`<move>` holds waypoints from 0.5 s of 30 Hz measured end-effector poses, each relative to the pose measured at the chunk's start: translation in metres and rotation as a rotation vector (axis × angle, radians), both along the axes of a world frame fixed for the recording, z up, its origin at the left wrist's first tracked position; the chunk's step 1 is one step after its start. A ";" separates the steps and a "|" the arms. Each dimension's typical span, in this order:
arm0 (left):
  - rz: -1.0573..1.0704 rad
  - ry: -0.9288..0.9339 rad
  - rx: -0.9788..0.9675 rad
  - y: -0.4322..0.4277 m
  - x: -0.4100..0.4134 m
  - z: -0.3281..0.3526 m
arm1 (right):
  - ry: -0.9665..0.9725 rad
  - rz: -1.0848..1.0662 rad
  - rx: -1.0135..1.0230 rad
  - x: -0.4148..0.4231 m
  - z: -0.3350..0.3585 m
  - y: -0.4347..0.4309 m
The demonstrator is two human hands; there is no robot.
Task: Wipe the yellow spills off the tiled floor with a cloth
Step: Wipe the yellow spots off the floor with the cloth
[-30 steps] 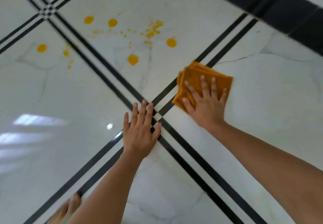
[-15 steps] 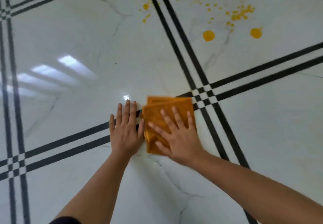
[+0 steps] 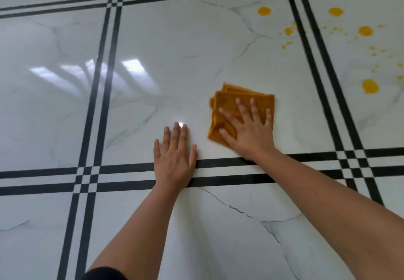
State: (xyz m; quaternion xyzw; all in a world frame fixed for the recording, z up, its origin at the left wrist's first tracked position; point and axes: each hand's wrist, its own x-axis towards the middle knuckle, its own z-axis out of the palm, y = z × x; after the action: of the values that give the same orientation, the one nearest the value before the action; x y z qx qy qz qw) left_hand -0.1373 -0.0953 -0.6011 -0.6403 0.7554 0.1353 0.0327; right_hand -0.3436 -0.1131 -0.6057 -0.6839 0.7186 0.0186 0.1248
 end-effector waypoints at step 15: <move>-0.001 0.104 0.253 0.035 0.030 0.104 | -0.681 -0.733 -0.003 0.089 0.110 0.061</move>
State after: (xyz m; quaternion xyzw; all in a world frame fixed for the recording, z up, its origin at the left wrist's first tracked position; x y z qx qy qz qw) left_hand -0.1071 -0.0607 -0.4966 -0.6228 0.7333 0.2626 0.0738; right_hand -0.2544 -0.0522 -0.4961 -0.3538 0.8302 -0.2517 0.3496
